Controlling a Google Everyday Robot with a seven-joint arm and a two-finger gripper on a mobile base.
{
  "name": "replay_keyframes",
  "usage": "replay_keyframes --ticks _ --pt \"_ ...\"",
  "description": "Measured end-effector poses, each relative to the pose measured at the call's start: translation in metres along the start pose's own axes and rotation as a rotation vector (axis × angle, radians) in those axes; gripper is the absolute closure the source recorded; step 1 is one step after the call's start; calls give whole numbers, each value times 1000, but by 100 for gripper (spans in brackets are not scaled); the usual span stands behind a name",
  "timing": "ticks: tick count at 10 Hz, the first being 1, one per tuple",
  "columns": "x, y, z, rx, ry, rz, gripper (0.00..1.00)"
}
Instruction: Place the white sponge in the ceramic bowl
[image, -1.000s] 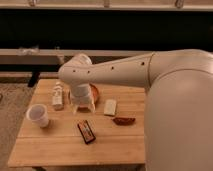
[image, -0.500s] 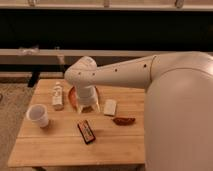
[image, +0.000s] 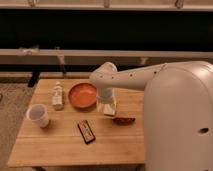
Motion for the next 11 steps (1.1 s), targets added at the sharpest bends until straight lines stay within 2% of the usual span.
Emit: replay_keyframes --ticks 3,5,8,11 --pt "-25 -10 22 -13 0 13 35" --pt "-30 -3 34 -24 6 10 35" --pt "-34 -7 53 -25 27 20 35" --pt "-39 -9 63 -10 35 23 35"
